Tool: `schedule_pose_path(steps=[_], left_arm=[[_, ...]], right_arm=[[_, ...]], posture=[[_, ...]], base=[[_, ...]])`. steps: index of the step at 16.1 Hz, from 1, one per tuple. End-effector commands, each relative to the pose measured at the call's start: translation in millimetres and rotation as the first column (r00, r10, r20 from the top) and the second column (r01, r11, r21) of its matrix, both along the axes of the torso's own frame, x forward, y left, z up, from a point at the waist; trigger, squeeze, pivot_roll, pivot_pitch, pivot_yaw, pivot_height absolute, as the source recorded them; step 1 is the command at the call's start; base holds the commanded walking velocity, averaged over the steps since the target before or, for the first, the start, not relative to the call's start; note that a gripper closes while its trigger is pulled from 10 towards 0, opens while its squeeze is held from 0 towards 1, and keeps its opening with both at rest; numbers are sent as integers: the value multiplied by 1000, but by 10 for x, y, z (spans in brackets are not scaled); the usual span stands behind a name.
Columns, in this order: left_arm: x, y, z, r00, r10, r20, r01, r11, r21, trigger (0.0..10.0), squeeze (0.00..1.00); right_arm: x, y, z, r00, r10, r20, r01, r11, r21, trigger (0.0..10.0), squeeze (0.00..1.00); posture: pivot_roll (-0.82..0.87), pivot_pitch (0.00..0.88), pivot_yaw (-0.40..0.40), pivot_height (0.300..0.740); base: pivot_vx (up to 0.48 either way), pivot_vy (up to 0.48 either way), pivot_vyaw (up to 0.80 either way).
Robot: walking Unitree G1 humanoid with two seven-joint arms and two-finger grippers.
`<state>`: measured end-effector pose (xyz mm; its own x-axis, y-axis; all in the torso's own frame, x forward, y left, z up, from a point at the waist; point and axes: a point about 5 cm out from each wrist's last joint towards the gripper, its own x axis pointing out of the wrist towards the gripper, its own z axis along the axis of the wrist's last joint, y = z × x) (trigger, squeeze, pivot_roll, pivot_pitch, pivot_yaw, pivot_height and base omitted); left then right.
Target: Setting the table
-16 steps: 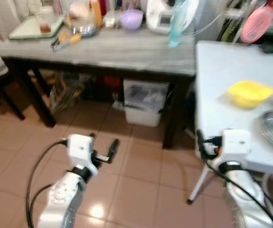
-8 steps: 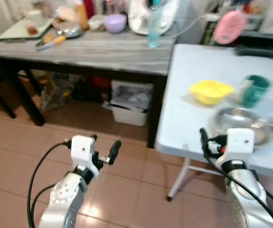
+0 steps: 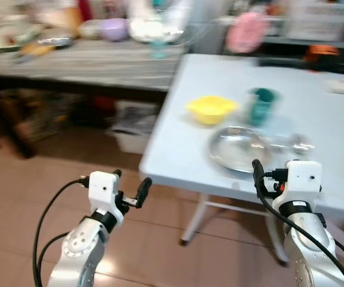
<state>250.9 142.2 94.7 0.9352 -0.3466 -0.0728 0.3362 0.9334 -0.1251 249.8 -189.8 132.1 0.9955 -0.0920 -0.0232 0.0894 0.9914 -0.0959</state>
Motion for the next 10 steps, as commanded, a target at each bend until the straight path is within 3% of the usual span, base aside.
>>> schedule_pose_path(steps=[1, 10], left_arm=[[-17, 68, -9, 1000, 14, -4, -14, 1000, 14, 10000, 0], [8, 79, 48, 998, 30, 47, -30, 999, 16, 10000, 0]], right_arm=[[-1, 60, 0, 1000, 17, -1, -17, 1000, 9, 10000, 0], [10, 85, 17, 999, 30, 11, -30, 1000, -4, 10000, 0]], posture=[[-51, 90, 31, 740], [-50, 93, 30, 740]], base=[[0, 0, 0], [0, 0, 0]])
